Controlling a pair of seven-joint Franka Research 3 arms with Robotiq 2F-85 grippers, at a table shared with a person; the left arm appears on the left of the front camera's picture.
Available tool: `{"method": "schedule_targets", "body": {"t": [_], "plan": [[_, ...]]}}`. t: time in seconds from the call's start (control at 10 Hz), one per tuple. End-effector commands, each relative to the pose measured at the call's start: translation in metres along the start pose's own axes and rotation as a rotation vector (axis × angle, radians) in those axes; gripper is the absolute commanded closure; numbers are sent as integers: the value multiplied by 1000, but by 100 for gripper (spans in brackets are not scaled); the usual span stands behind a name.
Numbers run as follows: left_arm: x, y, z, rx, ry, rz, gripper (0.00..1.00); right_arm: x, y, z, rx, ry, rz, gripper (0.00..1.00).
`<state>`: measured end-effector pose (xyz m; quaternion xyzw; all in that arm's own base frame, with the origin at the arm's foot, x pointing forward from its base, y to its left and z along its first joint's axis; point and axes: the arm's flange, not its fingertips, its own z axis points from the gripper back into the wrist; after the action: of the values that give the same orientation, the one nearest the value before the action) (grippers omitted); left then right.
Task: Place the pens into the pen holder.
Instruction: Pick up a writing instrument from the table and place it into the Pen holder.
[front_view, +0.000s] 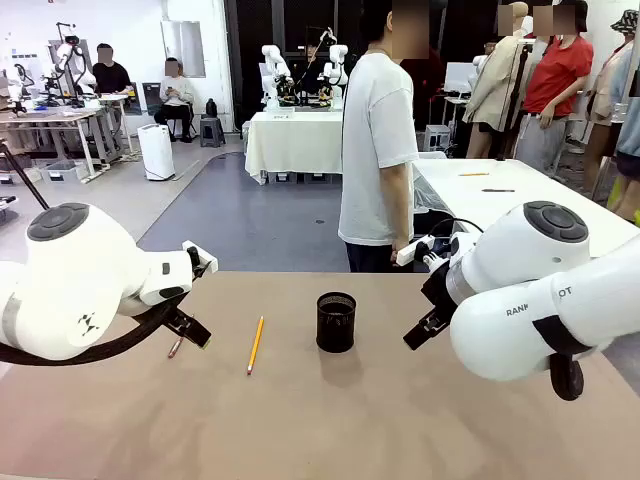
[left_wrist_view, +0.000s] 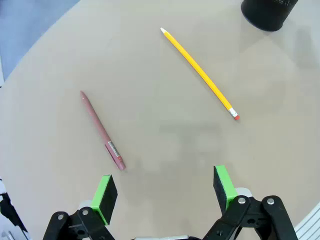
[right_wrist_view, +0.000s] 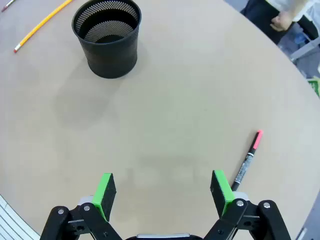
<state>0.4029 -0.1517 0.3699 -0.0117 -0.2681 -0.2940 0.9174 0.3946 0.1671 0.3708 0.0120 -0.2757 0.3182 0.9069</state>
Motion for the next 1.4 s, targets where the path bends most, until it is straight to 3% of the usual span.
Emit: {"method": "schedule_targets", "body": {"t": [0.0, 1.3], "plan": [[0, 0, 0, 0, 0, 0, 0, 0, 0, 0, 0, 0, 0, 0], [0, 0, 0, 0, 0, 0, 0, 0, 0, 0, 0, 0, 0, 0]]}}
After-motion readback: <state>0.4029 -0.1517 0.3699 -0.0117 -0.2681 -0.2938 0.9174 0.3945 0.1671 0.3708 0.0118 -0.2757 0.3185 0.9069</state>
